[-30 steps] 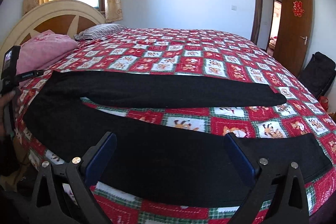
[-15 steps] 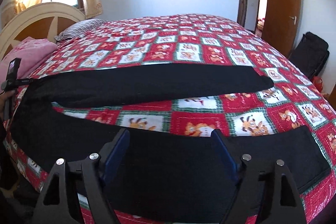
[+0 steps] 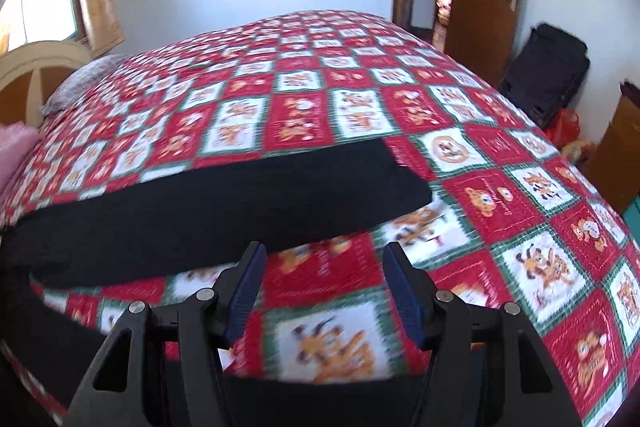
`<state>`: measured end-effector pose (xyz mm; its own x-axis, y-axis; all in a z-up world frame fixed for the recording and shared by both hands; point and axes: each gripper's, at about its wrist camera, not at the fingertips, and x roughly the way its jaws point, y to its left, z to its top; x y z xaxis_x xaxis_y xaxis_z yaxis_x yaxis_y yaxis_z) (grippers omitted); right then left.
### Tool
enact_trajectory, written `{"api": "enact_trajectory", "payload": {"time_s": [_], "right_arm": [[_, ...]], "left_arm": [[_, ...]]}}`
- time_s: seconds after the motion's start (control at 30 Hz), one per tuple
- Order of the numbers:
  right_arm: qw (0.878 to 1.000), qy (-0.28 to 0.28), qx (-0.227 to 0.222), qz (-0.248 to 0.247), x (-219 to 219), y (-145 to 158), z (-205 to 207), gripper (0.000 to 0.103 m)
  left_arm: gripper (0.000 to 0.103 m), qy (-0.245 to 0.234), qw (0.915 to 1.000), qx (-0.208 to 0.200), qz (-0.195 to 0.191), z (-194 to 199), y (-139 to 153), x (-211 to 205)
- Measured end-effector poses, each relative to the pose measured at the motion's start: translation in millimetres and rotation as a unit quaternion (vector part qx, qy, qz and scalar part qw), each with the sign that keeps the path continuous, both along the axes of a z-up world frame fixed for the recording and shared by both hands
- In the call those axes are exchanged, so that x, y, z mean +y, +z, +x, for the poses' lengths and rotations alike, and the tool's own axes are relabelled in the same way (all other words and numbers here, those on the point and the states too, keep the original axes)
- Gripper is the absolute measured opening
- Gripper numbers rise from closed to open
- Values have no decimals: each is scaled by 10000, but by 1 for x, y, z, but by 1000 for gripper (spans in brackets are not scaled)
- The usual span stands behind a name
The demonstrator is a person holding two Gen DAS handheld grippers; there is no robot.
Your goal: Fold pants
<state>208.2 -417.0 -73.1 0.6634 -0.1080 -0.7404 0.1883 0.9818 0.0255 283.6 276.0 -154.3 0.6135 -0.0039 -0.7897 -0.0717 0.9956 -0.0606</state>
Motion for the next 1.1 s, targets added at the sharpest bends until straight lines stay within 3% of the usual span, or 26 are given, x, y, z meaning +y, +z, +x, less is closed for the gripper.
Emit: {"api": "enact_trajectory", "payload": {"time_s": [0.27,0.33,0.43,0.73,0.9,0.97,1.0,1.03,1.07,1.1], "right_arm": [[9972,-386,103,633,-76,-5,53,62],[9971,-425,108,618,-86,-9,69,62],[9966,-420,220,676,-96,-20,94,62],[9962,-109,453,732,-93,-43,152,65],[9955,-36,717,622,-87,-60,173,65],[9959,13,689,583,-85,-62,174,65],[9962,53,659,570,-84,-62,173,64],[9958,124,638,642,-83,-62,173,45],[9951,174,669,702,-83,-63,173,20],[9951,183,653,715,-84,-62,171,19]], "left_arm": [[32,-40,9999,30,139,3,0,-2],[47,2,9998,-25,201,2,-1,-4],[55,8,9995,-30,310,2,-6,-8],[58,7,9996,151,243,9,-10,-6],[58,21,9994,206,269,11,-11,-10],[40,-245,9993,69,275,7,-8,-14],[26,-333,9991,25,243,5,-7,-16],[16,-388,9991,-2,191,4,-6,-16],[15,-407,9990,-46,154,3,-4,-17],[14,-415,9989,-121,205,1,-2,-19]]}}
